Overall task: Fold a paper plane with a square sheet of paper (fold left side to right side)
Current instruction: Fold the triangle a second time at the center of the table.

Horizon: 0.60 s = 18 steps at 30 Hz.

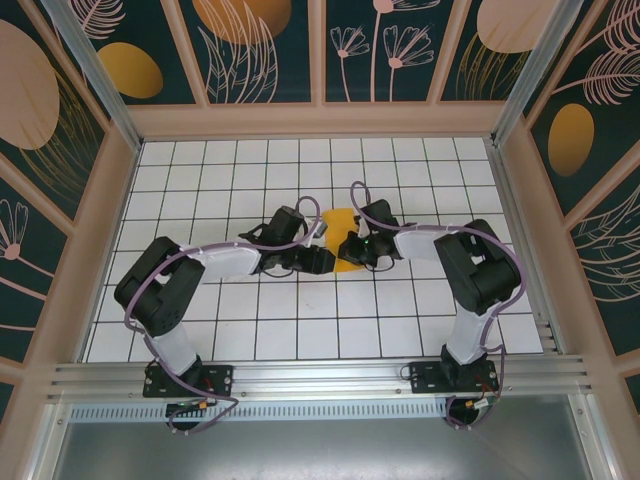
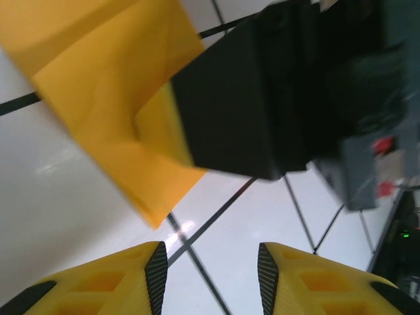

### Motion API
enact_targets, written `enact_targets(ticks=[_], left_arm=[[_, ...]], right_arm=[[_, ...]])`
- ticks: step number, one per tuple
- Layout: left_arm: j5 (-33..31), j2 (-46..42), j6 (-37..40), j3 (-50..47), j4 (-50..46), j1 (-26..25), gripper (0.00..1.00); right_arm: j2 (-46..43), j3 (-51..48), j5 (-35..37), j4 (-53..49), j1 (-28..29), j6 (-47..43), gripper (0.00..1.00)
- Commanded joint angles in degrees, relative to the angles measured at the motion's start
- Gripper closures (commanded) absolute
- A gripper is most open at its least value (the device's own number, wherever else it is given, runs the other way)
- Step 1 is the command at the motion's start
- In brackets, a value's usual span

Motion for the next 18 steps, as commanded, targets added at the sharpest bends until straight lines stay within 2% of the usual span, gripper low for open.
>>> enact_targets(ticks=[1,8,18], left_arm=[[3.2,0.5,-4.8,-1.2,5.2,0.1,0.58],[6.0,4.9,-7.5,-0.9,9.8,0.0,0.6],[6.1,9.5,-7.3,1.1,9.7,-0.2,0.59]], right_arm=[[-0.8,-2.7,-0.8,-2.3,1.2,3.2,0.93],[-0.7,-2.7,-0.7,-1.5,2.2,4.1,0.93],[-0.5,-2.0,-2.2,0.0,2.2,4.8,0.93]])
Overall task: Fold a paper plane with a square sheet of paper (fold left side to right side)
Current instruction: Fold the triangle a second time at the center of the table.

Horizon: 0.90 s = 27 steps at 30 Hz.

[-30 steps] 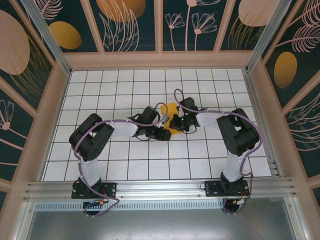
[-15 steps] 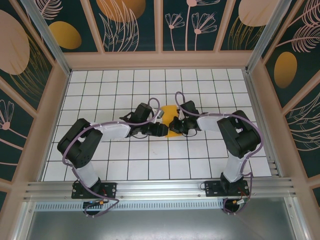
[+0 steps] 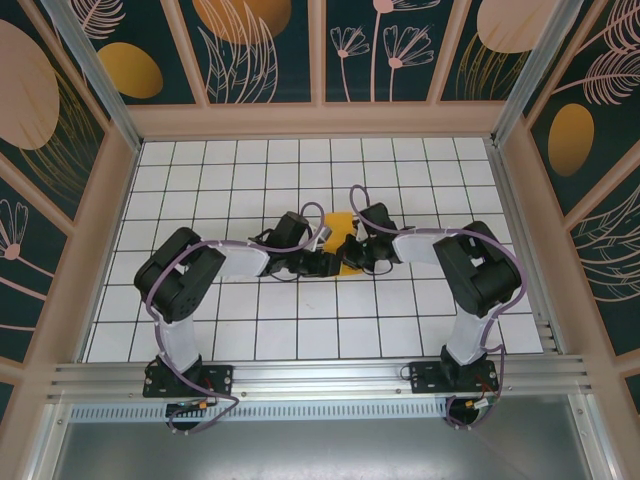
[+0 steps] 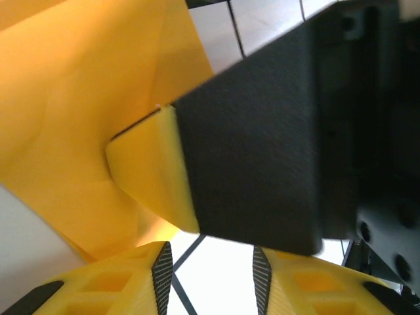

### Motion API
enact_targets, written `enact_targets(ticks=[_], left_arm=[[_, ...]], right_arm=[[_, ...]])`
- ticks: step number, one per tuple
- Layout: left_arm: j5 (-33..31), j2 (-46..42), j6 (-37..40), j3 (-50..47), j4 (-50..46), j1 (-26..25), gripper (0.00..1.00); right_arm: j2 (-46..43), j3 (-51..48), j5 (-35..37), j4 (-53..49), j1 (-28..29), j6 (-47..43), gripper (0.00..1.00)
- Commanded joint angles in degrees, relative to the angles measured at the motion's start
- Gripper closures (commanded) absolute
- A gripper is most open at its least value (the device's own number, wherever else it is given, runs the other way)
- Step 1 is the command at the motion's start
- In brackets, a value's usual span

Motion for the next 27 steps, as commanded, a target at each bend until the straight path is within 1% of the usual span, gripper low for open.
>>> enact_targets(ticks=[1,7,9,11,14,20,27], left_arm=[[-0.4,2.1,-0.3,1.9,0.4,-0.1,0.59],[-5.8,3.8,2.2,3.1,-5.7,-0.8,0.6],[-6.6,4.1,2.4,2.7,-6.3,-0.9,0.6],[-6.9,4.2,2.3,2.0,-6.4,-1.0,0.6],[-8.0,4.2,2.1,1.5,-6.9,-1.1,0.6],[-14.3,4.3,4.1,3.8,-13.6,-1.8,0.62],[-15.4,5.3,4.1,3.9,-14.2,-2.9,0.63]], right_arm=[[0.0,-0.8,-1.4,-1.0,0.8,1.1,0.93],[-2.1,0.5,-2.3,-1.0,0.4,-0.1,0.93],[-3.0,1.3,-1.6,-2.5,0.4,-1.5,0.93],[-3.9,1.9,-1.0,-4.0,-1.5,-2.8,0.94],[-3.9,2.9,-0.4,-5.6,-2.0,-4.1,0.94],[-4.4,4.1,1.8,-7.3,-2.3,-5.6,0.94],[-3.0,4.6,-0.6,-6.9,-1.8,-6.0,0.95]])
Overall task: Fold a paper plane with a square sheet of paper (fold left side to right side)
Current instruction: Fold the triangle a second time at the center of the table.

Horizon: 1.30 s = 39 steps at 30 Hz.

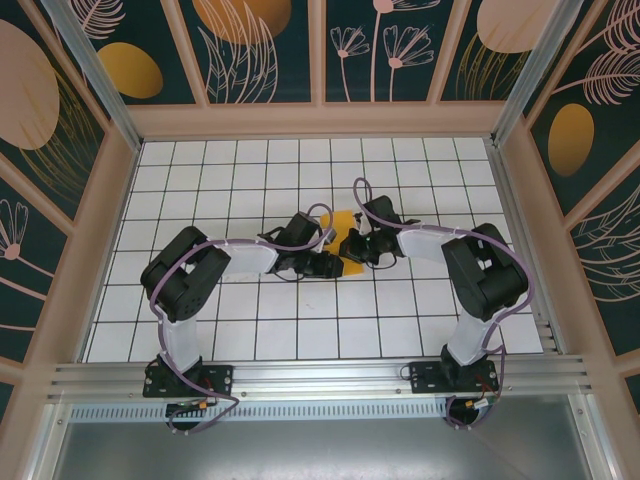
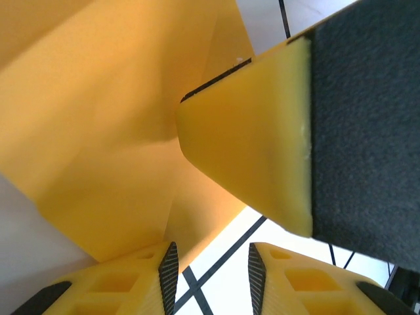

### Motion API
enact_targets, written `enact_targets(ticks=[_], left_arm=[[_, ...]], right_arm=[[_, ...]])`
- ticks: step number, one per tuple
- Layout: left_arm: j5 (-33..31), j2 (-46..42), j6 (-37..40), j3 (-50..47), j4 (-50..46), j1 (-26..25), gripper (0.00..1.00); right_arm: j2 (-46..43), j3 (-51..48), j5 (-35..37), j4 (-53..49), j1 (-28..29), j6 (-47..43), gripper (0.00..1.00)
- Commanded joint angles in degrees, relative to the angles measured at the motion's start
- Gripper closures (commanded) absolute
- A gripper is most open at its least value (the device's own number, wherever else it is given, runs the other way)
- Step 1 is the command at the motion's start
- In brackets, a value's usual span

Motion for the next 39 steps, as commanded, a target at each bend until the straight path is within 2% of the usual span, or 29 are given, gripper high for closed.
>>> enact_targets(ticks=[1,13,22,39], left_arm=[[-7.5,4.0,2.1,-1.1,-4.8,-0.3,0.63],[-9.3,4.9,1.9,0.6,-6.2,-0.5,0.63],[-10.0,5.6,1.7,0.7,-7.2,-0.4,0.64],[-9.9,6.5,1.6,0.6,-7.1,-0.4,0.66]], right_arm=[[-0.4,2.0,-1.1,-1.1,0.3,-1.2,0.95],[5.8,5.1,4.7,-2.5,0.4,-4.0,0.95],[6.9,4.5,9.9,-4.8,0.1,-6.4,0.94],[5.1,5.1,9.6,-3.6,-4.2,-9.3,0.93]])
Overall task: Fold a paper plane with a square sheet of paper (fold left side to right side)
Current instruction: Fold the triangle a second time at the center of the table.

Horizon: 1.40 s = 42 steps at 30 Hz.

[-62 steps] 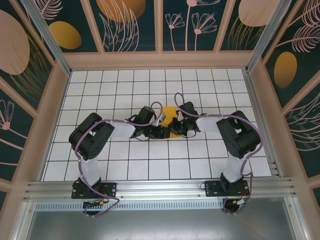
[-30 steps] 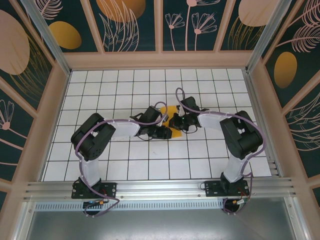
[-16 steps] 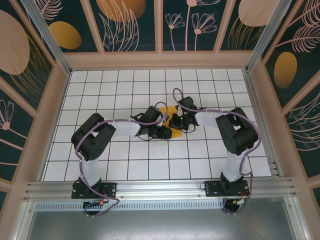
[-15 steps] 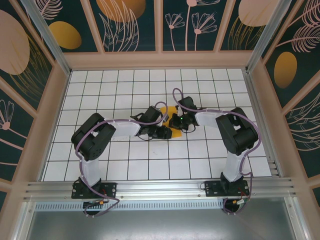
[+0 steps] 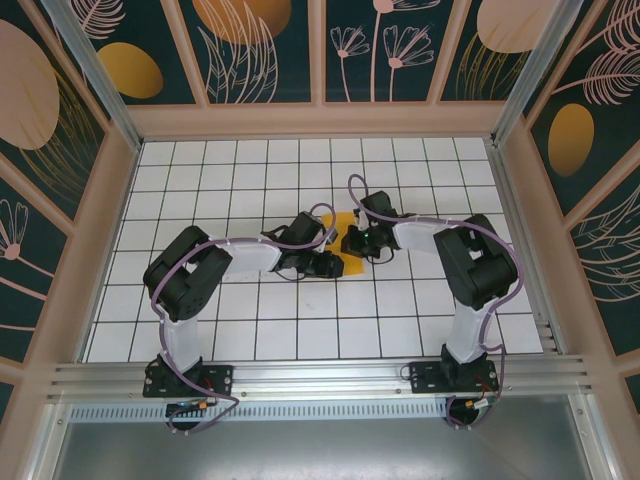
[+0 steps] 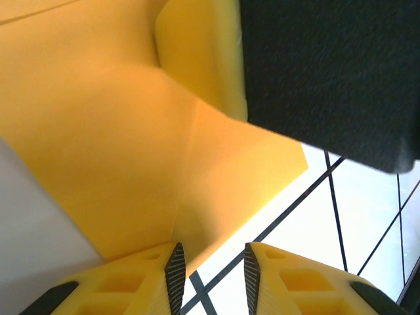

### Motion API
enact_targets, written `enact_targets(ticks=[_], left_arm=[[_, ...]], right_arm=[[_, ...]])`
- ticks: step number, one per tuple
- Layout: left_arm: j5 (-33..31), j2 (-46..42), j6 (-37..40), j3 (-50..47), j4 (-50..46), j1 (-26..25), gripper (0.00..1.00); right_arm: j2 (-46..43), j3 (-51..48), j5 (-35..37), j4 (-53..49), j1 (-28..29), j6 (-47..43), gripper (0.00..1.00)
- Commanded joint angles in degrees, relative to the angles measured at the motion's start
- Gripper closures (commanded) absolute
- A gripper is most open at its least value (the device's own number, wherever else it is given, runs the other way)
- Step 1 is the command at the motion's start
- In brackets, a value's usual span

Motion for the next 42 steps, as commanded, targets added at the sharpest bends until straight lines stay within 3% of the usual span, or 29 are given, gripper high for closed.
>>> enact_targets(ticks=[1,15,24,32,42], left_arm=[[-7.3,5.6,1.5,-1.7,-3.4,0.3,0.66],[-7.3,5.2,1.6,-2.3,-2.8,0.3,0.66],[-7.4,4.7,1.6,-2.6,-2.3,0.3,0.66],[-7.4,4.6,1.6,-2.7,-2.2,0.2,0.66],[-7.3,4.9,1.7,-2.5,-2.4,0.3,0.66]], right_arm=[[-0.1,0.6,5.3,-1.8,-2.5,-2.0,0.93],[-3.1,1.2,5.2,-1.1,-8.1,-5.3,0.93],[-12.0,-7.8,-0.5,3.1,-2.6,1.1,0.92],[-7.9,-9.0,-4.3,9.2,1.5,5.3,0.93],[-2.4,-6.3,-3.1,9.5,2.4,4.3,0.93]])
